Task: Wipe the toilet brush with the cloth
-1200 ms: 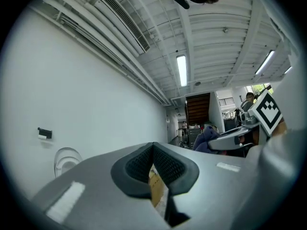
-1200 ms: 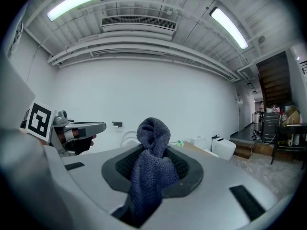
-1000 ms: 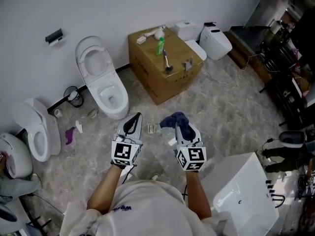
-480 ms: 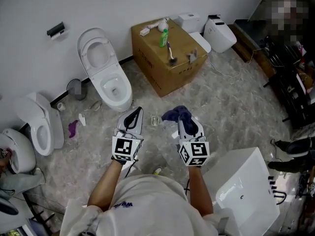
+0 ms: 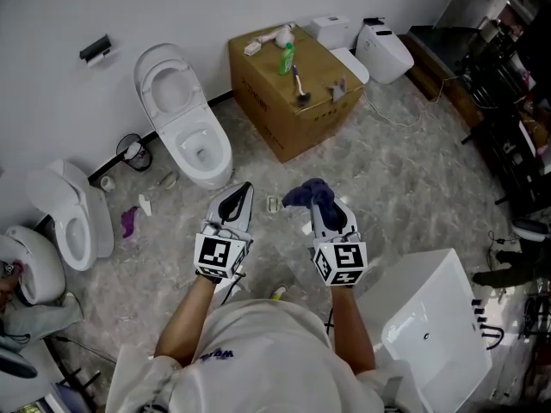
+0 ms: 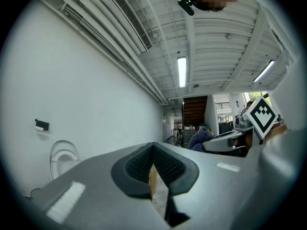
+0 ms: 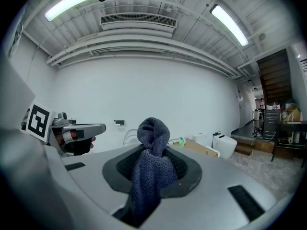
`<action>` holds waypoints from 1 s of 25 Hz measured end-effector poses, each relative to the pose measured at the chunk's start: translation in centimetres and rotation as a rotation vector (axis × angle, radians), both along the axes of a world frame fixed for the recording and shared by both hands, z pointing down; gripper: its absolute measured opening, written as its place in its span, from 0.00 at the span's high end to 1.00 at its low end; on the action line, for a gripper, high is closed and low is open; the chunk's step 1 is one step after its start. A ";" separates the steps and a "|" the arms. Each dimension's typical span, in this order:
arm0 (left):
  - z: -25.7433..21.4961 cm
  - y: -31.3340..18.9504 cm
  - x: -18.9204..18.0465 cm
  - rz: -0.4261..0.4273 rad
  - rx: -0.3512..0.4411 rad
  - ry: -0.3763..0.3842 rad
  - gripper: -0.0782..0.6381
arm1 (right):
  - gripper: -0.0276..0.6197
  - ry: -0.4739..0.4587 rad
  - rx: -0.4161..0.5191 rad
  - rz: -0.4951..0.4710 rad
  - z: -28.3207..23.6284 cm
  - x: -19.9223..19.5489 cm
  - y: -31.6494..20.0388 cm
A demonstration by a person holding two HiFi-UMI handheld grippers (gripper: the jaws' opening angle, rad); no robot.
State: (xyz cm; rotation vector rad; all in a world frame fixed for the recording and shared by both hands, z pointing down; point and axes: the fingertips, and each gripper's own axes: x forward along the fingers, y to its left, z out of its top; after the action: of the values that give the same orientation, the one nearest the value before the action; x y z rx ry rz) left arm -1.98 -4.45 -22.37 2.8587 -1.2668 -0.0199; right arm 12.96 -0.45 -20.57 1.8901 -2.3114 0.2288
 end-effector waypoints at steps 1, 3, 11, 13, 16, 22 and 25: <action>0.0 0.0 0.0 0.000 0.000 0.000 0.89 | 0.83 0.001 -0.002 0.002 0.1 0.0 0.1; 0.1 0.1 -0.1 0.003 -0.002 0.000 0.89 | 0.83 0.003 -0.007 0.005 0.1 -0.1 0.1; 0.2 0.0 -0.4 0.013 -0.004 0.004 0.89 | 0.83 0.017 -0.019 0.003 0.3 -0.6 0.2; 0.1 0.0 -0.3 0.015 -0.004 0.005 0.89 | 0.83 0.019 -0.021 0.003 0.2 -0.6 0.2; 0.0 0.0 -0.3 0.017 -0.003 0.007 0.89 | 0.83 0.020 -0.020 -0.003 0.1 -0.8 0.3; -0.2 -0.2 -0.3 0.020 0.000 0.014 0.89 | 0.83 0.018 -0.018 -0.018 -0.1 -1.3 0.2; -0.2 -0.2 -0.2 0.026 0.002 0.012 0.89 | 0.83 0.024 -0.021 -0.021 0.1 -1.5 0.3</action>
State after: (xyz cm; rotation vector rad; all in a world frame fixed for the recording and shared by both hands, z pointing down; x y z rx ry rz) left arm -2.21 -4.61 -22.53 2.8717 -1.2283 -0.0381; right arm 11.50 -0.14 -20.44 1.8479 -2.3030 0.2252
